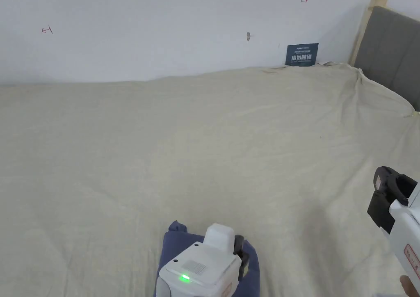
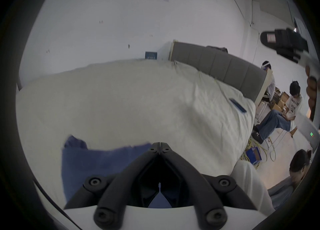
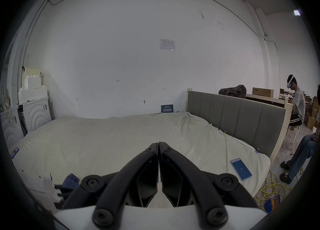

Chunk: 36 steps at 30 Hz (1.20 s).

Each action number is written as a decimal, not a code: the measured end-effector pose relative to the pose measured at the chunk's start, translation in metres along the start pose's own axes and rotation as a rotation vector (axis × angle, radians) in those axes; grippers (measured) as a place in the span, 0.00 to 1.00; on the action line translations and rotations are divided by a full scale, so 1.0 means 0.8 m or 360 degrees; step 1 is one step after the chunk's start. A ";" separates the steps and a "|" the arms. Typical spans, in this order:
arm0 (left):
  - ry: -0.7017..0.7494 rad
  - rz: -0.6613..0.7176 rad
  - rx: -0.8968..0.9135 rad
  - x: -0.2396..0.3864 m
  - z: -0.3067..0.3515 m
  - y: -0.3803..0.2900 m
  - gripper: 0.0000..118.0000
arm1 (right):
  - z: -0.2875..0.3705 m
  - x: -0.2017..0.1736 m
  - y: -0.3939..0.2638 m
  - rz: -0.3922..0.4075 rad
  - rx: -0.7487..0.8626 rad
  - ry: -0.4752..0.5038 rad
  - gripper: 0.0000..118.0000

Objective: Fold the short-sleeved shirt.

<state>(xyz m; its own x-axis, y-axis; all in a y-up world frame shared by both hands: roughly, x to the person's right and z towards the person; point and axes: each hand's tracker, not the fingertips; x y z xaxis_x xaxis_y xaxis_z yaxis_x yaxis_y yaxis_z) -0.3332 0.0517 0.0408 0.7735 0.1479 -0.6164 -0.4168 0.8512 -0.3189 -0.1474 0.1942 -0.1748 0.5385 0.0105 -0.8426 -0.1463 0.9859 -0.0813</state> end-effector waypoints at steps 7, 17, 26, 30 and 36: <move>0.0160 0.0003 0.0256 -0.035 0.050 0.052 0.00 | 0.006 -0.030 0.020 0.0024 0.0097 0.0040 0.00; 0.0545 -0.0005 0.0528 -0.117 0.131 0.102 0.00 | 0.007 -0.073 0.032 0.0065 0.0202 0.0081 0.00; 0.0823 0.0043 0.0633 -0.190 0.190 0.098 0.00 | -0.007 -0.096 0.017 0.0053 0.0207 0.0137 0.00; 0.0871 0.0071 0.0625 -0.210 0.206 0.090 0.00 | -0.009 -0.111 0.012 0.0034 0.0197 0.0160 0.00; 0.0920 0.0106 0.0623 -0.227 0.221 0.082 0.00 | -0.018 -0.132 -0.007 0.0037 0.0170 0.0180 0.00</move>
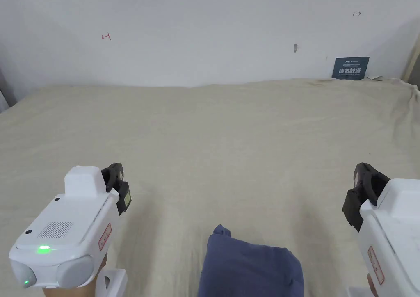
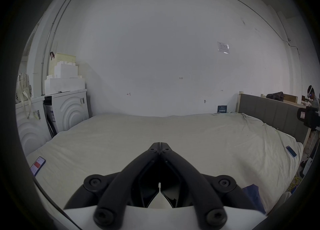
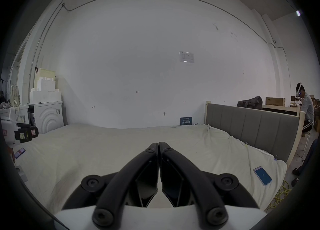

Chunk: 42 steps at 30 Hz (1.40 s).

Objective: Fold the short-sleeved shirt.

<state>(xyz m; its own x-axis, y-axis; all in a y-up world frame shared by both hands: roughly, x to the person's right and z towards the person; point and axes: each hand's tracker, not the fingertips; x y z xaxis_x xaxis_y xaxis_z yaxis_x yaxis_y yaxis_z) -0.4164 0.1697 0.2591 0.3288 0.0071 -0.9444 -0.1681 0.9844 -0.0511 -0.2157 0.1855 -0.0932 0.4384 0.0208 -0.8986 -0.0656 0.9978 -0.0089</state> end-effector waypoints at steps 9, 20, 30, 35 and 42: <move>0.0020 0.0029 -0.0004 -0.014 0.003 -0.001 0.00 | -0.016 -0.037 -0.067 -0.0008 -0.0193 0.0072 0.00; 0.0007 0.0075 -0.0059 -0.017 -0.001 -0.019 0.00 | -0.031 -0.069 -0.169 0.0019 -0.0536 0.0079 0.00; -0.0026 0.0106 -0.0142 -0.012 -0.004 -0.037 0.00 | -0.035 -0.090 -0.245 0.0029 -0.0833 0.0084 0.00; -0.0064 0.0126 -0.0208 -0.009 -0.010 -0.047 0.00 | -0.030 -0.106 -0.284 0.0112 -0.0879 0.0090 0.00; -0.0247 0.0237 -0.0441 -0.005 -0.031 -0.067 0.00 | -0.024 -0.106 -0.260 0.0099 -0.0863 0.0114 0.00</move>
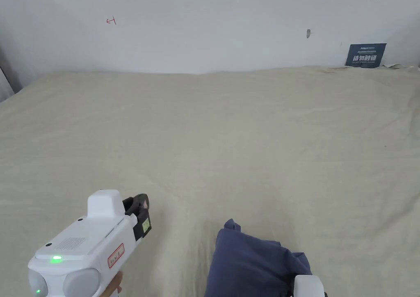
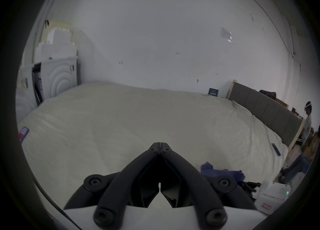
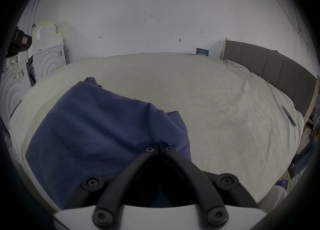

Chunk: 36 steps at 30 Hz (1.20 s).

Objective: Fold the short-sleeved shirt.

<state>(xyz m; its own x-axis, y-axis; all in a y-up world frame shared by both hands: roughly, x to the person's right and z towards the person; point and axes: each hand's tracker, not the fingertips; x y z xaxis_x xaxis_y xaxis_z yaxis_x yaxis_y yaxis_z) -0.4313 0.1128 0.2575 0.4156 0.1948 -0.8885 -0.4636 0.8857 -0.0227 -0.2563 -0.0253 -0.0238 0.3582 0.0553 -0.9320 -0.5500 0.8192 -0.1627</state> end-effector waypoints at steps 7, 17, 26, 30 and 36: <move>-0.0507 0.0335 -0.0662 0.000 -0.063 -0.007 0.04 | 0.007 -0.001 0.011 -0.0011 -0.0026 0.0013 0.00; -0.0659 0.0292 -0.1198 0.017 -0.152 -0.069 0.84 | 0.000 0.008 0.011 -0.0041 -0.0046 0.0027 0.00; -0.0825 0.0278 -0.1217 0.026 -0.183 -0.091 0.84 | -0.005 0.014 0.008 -0.0052 -0.0049 0.0038 0.00; -0.0862 0.0234 -0.1213 0.038 -0.195 -0.095 0.92 | -0.004 0.013 0.011 -0.0056 -0.0055 0.0041 0.00; -0.0887 0.0142 -0.1238 0.065 -0.199 -0.100 0.99 | -0.004 0.013 0.012 -0.0058 -0.0065 0.0051 0.00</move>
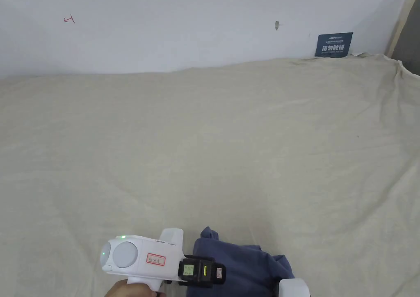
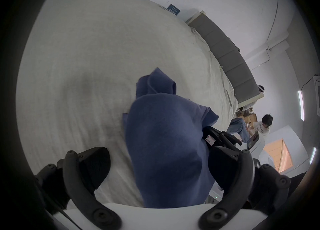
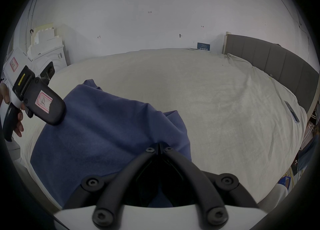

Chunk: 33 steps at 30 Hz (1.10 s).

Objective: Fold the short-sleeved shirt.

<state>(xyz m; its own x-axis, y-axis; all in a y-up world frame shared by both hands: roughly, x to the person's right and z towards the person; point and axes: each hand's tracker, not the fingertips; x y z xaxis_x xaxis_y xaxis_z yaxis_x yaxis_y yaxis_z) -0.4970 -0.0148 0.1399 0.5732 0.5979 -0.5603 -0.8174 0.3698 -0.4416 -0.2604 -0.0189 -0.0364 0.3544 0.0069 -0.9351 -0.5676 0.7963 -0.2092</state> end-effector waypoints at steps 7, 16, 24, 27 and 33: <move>0.0090 -0.0142 -0.0036 0.014 0.003 -0.006 0.88 | -0.004 0.002 -0.002 0.0001 -0.0004 0.0003 0.00; 0.0105 -0.0095 -0.0011 0.032 0.008 -0.015 0.26 | -0.003 0.004 0.003 -0.0018 -0.0020 0.0014 0.00; 0.0182 -0.0184 0.0037 0.061 0.031 -0.019 0.22 | 0.029 0.013 0.042 -0.0031 0.0109 0.0056 0.00; 0.0225 -0.0203 0.0056 0.061 0.052 -0.013 0.22 | 0.048 0.016 0.072 -0.0008 0.0262 0.0077 0.00; 0.0417 -0.0162 0.0138 0.005 0.118 -0.001 0.22 | 0.064 0.024 0.103 0.0043 0.0421 0.0076 0.00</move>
<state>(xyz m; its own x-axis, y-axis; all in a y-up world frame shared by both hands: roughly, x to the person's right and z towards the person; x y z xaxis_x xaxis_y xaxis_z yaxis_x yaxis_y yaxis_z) -0.4998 0.0545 0.2041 0.6384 0.3546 -0.6832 -0.7503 0.4847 -0.4496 -0.2624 0.0783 -0.0567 0.3026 0.0065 -0.9531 -0.3603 0.9265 -0.1081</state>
